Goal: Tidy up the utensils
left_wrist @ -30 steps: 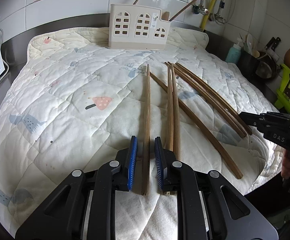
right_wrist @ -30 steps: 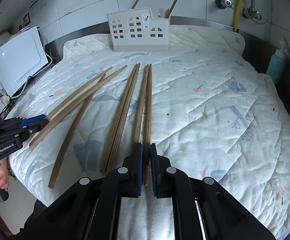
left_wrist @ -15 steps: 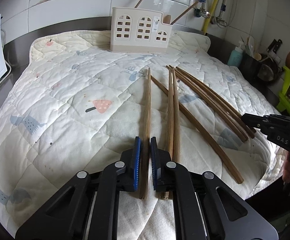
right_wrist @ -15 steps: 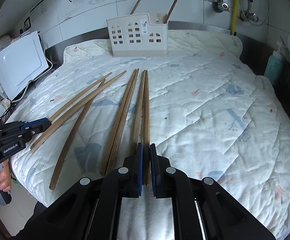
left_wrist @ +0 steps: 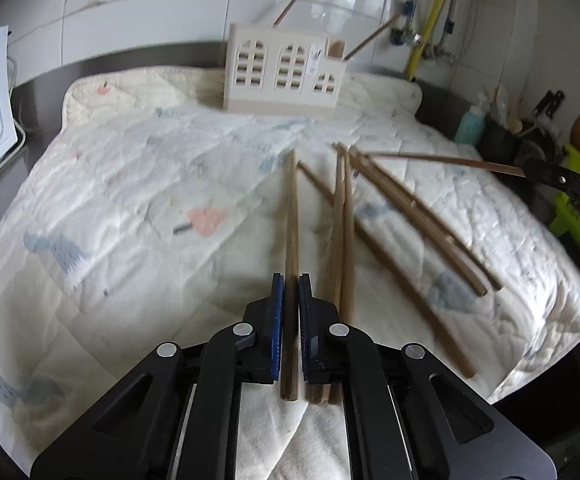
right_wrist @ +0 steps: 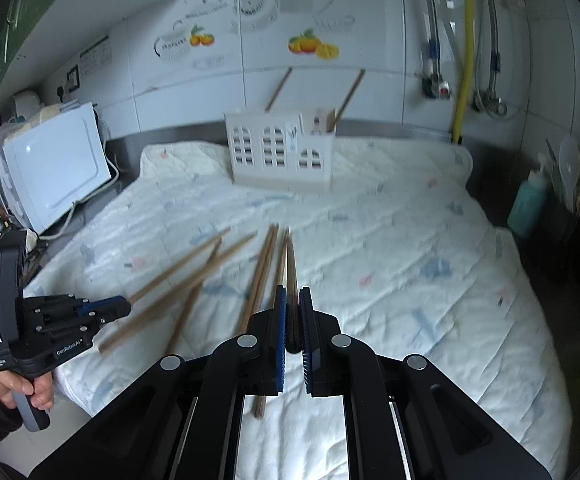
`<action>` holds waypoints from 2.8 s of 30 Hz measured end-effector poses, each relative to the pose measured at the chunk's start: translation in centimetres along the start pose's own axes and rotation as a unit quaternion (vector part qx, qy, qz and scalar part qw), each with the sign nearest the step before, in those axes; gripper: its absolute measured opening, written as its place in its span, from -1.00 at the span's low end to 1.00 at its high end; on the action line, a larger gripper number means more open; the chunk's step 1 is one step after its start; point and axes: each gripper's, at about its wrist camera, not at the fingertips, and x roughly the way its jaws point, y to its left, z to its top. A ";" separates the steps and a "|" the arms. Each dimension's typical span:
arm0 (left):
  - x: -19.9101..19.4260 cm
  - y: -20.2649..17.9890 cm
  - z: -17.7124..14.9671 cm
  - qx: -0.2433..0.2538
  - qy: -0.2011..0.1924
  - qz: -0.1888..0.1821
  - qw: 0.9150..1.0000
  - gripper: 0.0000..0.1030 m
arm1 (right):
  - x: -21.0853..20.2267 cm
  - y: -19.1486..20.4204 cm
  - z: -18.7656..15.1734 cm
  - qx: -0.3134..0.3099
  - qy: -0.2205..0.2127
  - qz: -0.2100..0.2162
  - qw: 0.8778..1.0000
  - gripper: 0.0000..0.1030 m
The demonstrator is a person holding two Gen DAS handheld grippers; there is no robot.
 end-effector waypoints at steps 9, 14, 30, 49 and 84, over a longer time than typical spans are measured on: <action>-2.2 -0.3 3.3 0.009 -0.054 -0.012 0.998 -0.90 | -1.4 -1.0 4.9 -0.005 -0.027 0.026 0.999 -0.87; -2.7 0.2 4.8 0.002 -0.073 -0.018 0.997 -0.90 | -1.4 -1.1 7.4 -0.015 -0.033 0.038 0.999 -0.87; -1.2 0.7 6.7 0.007 -0.059 -0.032 0.998 -0.84 | -0.7 0.3 11.6 -0.046 -0.057 0.051 0.996 -0.87; 0.8 0.7 -1.2 0.016 0.018 -0.001 1.000 -0.66 | 0.0 0.3 10.0 -0.045 -0.041 0.049 0.997 -0.87; -2.3 0.2 9.2 0.022 -0.080 -0.030 0.996 -0.91 | -0.6 -0.1 14.5 -0.050 -0.068 0.054 0.995 -0.87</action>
